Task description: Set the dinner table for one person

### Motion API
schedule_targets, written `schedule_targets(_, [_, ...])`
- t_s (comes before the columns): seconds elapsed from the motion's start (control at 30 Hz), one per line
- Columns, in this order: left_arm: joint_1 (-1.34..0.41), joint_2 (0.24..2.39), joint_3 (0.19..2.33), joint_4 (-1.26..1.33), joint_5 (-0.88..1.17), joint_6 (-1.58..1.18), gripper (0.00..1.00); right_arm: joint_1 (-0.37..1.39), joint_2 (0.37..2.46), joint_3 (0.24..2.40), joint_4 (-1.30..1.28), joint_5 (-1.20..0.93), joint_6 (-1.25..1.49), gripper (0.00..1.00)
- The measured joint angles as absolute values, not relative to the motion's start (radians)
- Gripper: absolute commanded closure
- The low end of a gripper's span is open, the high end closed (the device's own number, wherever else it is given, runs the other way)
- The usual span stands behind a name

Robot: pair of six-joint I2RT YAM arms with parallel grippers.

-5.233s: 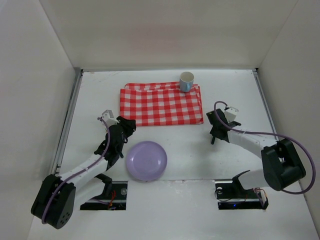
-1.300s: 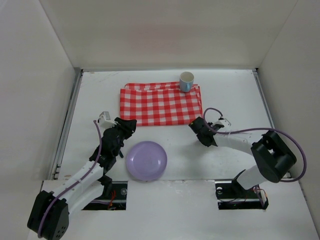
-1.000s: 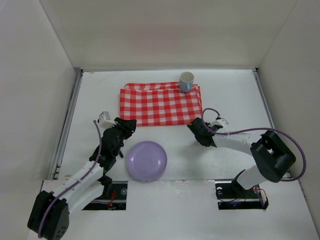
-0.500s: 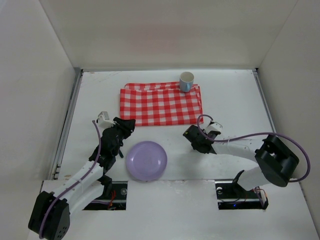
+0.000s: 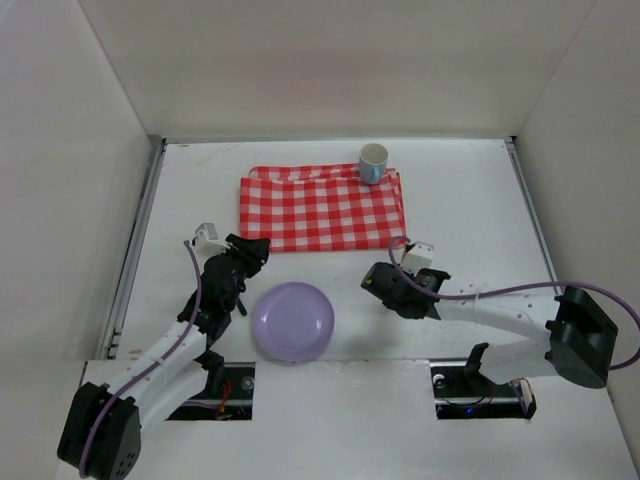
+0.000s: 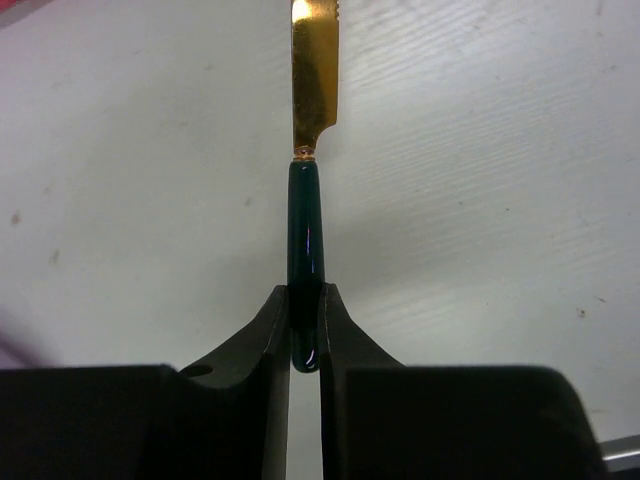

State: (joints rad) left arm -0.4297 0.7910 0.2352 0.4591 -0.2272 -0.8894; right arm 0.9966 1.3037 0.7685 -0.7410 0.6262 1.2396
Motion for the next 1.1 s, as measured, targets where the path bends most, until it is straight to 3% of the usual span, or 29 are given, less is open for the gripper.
schedule_targets(0.17, [-0.417, 0.794, 0.235, 0.459, -0.220, -0.889, 0.64, 1.086, 1.303, 0.883, -0.757, 0.615, 1.030, 0.99])
schedule_targets(0.33, [-0.410, 0.808, 0.235, 0.459, -0.218, -0.889, 0.64, 1.069, 1.353, 0.956, -0.647, 0.556, 0.775, 1.00])
schedule_targets(0.77, [-0.404, 0.844, 0.226, 0.467, -0.215, -0.889, 0.64, 0.737, 1.663, 1.119, -0.397, 0.383, 0.423, 1.00])
schedule_targets(1.1, [-0.404, 0.876, 0.226, 0.476, -0.210, -0.890, 0.64, 0.663, 1.847, 1.319, -0.380, 0.347, 0.344, 0.99])
